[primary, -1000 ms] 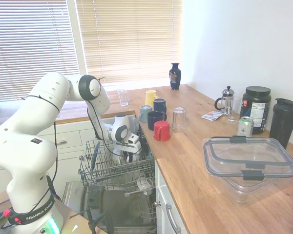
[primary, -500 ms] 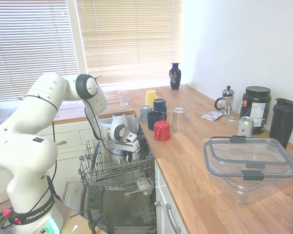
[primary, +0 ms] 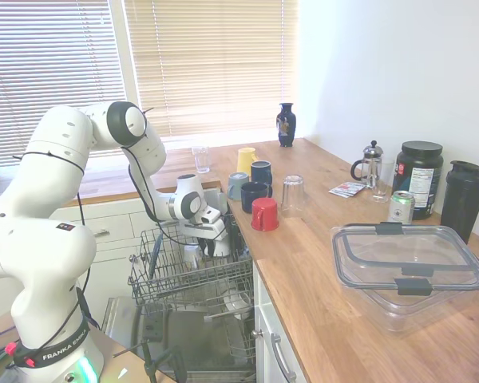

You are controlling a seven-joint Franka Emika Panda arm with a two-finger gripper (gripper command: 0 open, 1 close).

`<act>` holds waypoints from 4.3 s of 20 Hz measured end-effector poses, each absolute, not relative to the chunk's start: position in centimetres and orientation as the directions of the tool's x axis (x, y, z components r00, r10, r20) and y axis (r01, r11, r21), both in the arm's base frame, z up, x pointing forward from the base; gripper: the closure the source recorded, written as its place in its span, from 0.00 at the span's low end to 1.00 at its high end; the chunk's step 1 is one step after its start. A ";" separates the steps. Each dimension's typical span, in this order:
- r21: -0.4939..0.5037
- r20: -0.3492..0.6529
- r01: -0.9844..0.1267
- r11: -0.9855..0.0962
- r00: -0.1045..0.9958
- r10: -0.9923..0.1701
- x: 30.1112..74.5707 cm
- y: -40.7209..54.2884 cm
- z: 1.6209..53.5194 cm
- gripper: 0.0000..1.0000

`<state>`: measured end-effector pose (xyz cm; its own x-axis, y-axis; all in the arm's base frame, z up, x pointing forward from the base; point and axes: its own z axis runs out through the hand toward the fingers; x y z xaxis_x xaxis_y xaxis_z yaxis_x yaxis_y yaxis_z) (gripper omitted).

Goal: Unload a mug from dishwasher

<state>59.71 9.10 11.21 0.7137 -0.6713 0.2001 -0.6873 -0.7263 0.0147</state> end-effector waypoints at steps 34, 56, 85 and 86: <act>-0.062 0.337 -0.613 -0.788 0.730 -0.595 51.9 14.5 28.1 1.00; -0.199 0.351 -0.629 -0.752 0.670 -0.654 50.4 16.6 35.9 1.00; -0.233 0.332 -0.719 -0.655 0.574 -0.749 64.7 13.0 37.4 1.00; -0.232 0.331 -0.720 -0.654 0.574 -0.749 65.0 12.7 37.3 1.00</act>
<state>64.95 12.73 37.32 0.5737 -0.7491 0.3312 -0.7199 -0.6540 -0.2322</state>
